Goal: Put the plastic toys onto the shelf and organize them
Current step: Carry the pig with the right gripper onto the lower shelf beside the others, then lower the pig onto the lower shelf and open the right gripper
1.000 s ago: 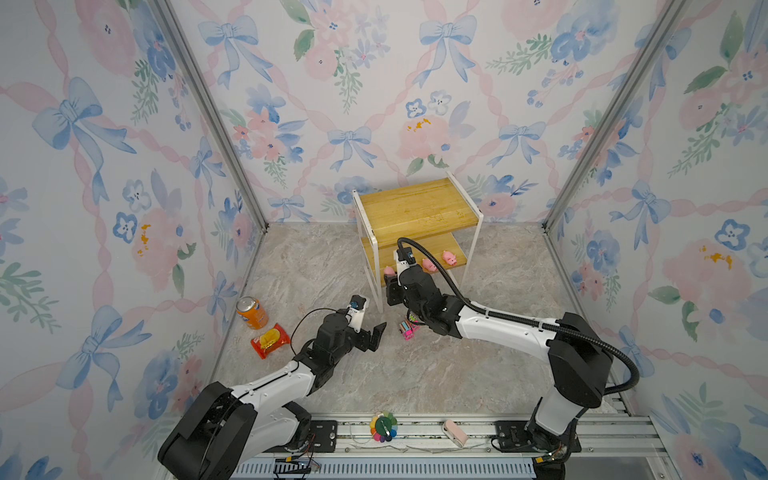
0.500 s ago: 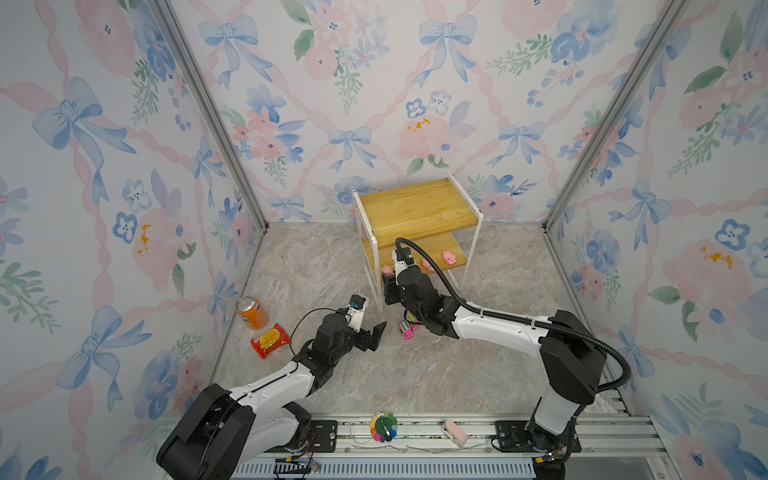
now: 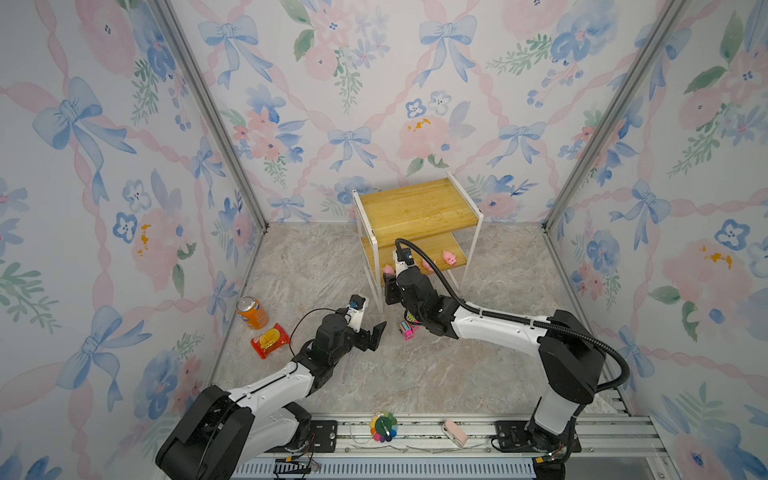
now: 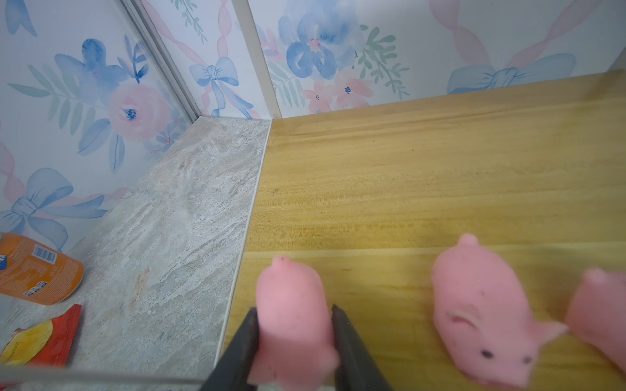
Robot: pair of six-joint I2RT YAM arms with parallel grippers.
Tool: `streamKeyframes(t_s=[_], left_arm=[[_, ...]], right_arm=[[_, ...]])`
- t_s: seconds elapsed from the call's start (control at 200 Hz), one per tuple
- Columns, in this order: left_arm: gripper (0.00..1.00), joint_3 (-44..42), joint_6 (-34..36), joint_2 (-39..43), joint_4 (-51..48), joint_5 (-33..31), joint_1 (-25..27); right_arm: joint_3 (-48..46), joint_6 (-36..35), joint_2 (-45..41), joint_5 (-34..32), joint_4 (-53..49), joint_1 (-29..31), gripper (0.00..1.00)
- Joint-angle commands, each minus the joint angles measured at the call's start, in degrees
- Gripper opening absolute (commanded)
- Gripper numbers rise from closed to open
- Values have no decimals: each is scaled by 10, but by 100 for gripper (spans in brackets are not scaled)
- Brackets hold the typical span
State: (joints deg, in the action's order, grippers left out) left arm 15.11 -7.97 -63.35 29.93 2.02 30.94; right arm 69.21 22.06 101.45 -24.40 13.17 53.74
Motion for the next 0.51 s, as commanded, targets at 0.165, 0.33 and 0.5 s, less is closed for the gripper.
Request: streamKeyframes(t_s=[0.165, 0.33, 0.5], left_arm=[[98, -7, -2, 8, 5, 4, -4], [98, -8, -3, 11, 5, 4, -3], [98, -7, -2, 12, 5, 4, -4]], right_arm=[[-7, -6, 16, -17, 0, 6, 39], [-7, -7, 16, -22, -5, 6, 47], [-12, -10, 7, -24, -10, 8, 50]])
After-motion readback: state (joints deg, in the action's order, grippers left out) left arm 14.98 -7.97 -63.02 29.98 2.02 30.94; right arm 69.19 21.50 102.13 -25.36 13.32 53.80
